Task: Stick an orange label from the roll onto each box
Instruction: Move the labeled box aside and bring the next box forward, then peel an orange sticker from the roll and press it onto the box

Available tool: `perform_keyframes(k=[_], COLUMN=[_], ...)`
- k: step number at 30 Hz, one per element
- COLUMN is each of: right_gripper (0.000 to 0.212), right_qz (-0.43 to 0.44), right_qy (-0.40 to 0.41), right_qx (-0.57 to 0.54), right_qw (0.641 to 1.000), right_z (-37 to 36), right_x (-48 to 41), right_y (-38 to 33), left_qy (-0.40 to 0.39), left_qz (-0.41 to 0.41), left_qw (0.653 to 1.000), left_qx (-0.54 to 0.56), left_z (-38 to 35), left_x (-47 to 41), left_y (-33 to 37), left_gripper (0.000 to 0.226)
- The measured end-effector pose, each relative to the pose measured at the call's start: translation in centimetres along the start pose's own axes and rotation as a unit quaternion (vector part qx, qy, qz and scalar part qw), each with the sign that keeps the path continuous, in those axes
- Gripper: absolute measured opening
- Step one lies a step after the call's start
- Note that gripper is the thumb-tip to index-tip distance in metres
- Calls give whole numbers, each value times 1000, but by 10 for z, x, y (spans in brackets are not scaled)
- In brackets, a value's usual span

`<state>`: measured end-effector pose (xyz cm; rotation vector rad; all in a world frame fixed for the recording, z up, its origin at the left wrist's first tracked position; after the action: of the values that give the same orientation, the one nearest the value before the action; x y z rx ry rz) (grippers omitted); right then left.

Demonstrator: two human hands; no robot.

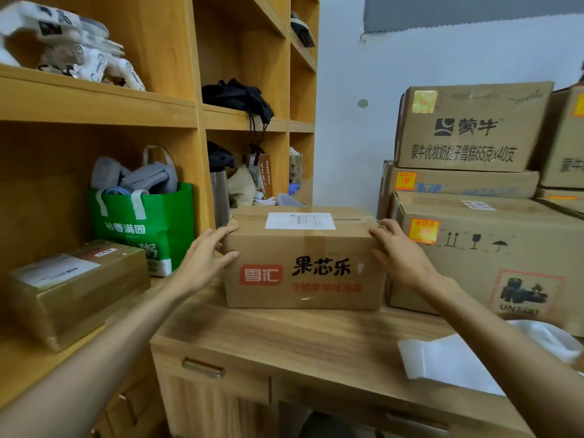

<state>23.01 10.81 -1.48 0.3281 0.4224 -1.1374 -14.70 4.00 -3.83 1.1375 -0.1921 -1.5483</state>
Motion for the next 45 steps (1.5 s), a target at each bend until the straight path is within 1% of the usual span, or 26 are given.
perform_keyframes(k=[5, 10, 13, 15, 17, 18, 20, 21, 24, 27, 29, 31, 34, 36, 38, 41, 43, 45], right_gripper=[44, 51, 56, 58, 58, 57, 49, 44, 30, 22, 16, 12, 12, 9, 4, 7, 15, 15], right_qz=[0, 6, 4, 1, 10, 17, 26, 30, 32, -2, -21, -38, -112, -142, -142, -160, -175, -181], right_qy=[18, 17, 1, -7, -1, 9, 33, 42, 36, 10, -16, -26, -45, -62, -83, -106, -109, -103], right_qx=[13, 4, -9, -20, -35, -38, -25, -13, 36, 59, 66, 77, 85, 64, 59, 55, 41, 27], right_qw=[1000, 1000, 1000, 1000, 999, 999, 999, 999, 998, 998, 997, 996, 989, 986, 985, 980, 978, 978], right_z=[6, 5, 3, 4, 8, 12, 23, 29, 42, 50, 56, 61, 66, 66, 65, 55, 45, 38], right_x=[14, 22, 24, 25, 30, 34, 45, 52, 78, 107, 130, 156, 197, 220, 237, 254, 261, 264], right_y=[13, 19, 20, 20, 20, 21, 26, 29, 51, 87, 111, 135, 172, 190, 202, 214, 221, 224], left_qy=[3, -18, -46, -50, -35, -22, -14, -25, -96, -164, -208, -251, -304, -328, -343, -354, -354, -363], left_qz=[-4, 10, 27, 33, -1, -32, -104, -136, -198, -248, -267, -270, -263, -252, -237, -198, -170, -146], left_qw=[1000, 999, 993, 986, 974, 971, 971, 972, 967, 951, 939, 928, 915, 910, 909, 913, 915, 910], left_qx=[-6, -46, -104, -159, -225, -238, -214, -192, -130, -83, -68, -51, -24, -17, -6, 47, 92, 137], left_z=[-11, -12, -11, -10, -13, -18, -35, -49, -104, -169, -212, -252, -304, -334, -357, -380, -392, -403], left_x=[17, 19, 14, 11, 11, 11, 15, 18, 28, 40, 50, 62, 80, 90, 101, 114, 121, 125], left_y=[21, 35, 40, 47, 63, 74, 101, 115, 155, 192, 214, 232, 258, 271, 284, 297, 302, 306], left_gripper=[58, 56, 57, 58, 58, 57, 53, 50, 46, 45, 46, 46, 45, 47, 51, 49, 41, 25])
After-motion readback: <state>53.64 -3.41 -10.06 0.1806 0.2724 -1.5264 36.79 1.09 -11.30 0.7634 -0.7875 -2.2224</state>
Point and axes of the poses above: each hand's wrist, its own x-axis away from the middle knuckle, its own z-axis out of the back of the hand, y = z × x, the point moved 5 cm from there along -x, towards the middle knuckle, and after that the axes turned 15 degrees about x, right-handed, at the moved point
